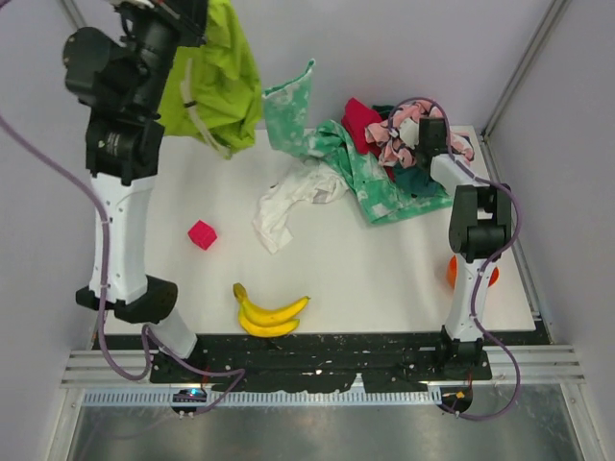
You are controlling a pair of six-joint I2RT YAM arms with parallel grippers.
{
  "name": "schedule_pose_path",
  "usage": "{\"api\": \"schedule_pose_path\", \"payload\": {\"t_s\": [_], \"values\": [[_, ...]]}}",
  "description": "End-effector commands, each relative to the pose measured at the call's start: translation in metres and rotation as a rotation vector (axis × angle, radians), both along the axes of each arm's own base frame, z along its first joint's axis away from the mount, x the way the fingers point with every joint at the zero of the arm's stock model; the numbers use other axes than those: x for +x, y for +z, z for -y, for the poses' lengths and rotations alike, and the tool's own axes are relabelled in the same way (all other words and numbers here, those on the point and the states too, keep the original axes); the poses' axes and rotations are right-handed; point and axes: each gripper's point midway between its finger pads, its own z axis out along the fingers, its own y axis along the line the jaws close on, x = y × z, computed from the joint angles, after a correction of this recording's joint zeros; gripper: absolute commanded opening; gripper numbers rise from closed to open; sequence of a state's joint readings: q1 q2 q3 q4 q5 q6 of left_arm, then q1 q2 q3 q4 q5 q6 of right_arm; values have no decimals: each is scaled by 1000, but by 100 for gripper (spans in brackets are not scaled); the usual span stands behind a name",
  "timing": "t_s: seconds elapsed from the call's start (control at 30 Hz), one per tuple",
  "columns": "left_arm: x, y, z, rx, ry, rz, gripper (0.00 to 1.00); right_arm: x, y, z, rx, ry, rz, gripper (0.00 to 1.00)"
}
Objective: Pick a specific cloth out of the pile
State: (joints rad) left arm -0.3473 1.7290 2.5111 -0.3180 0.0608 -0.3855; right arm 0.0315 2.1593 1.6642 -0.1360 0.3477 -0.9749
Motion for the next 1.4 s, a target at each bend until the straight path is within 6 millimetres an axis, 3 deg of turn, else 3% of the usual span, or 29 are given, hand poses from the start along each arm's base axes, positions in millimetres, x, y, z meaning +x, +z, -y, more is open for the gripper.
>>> {"api": "schedule_pose_path", "payload": {"t_s": [0.0,0.13,0.2,0.33,0.43,0.5,0.67,0.83,0.87,0.9,1.03,1.1,1.2,1.37], "values": [[16,3,-47,14,158,18,0,-11,-11,20,-62,-64,-90,9],[35,-7,-89,-53,205,-41,0,-12,-4,21,-76,-58,-76,17],[45,-13,-100,-59,218,-62,0,-14,-2,19,-77,-45,-79,20],[63,-29,-102,-29,212,-89,0,-20,0,8,-54,11,-110,31],[76,-37,-102,-33,213,-109,0,-27,-1,-5,-6,55,-138,32],[84,-48,-104,-37,209,-143,0,-31,10,-16,44,78,-122,34],[114,-105,-125,-1,311,-275,0,-40,32,-35,140,130,-80,43],[141,-173,-171,21,493,-436,0,-51,64,-46,217,146,10,61],[142,-185,-178,31,528,-475,0,-52,70,-46,226,151,26,63],[142,-196,-206,33,614,-509,0,-55,80,-51,252,162,53,64],[127,-220,-254,58,880,-581,0,-60,120,-71,376,214,173,78],[118,-229,-272,64,995,-604,0,-63,139,-82,454,233,234,98],[109,-238,-291,88,1126,-634,0,-69,175,-91,583,223,364,95],[109,-254,-306,127,1224,-695,0,-81,214,-98,706,221,507,95]]}}
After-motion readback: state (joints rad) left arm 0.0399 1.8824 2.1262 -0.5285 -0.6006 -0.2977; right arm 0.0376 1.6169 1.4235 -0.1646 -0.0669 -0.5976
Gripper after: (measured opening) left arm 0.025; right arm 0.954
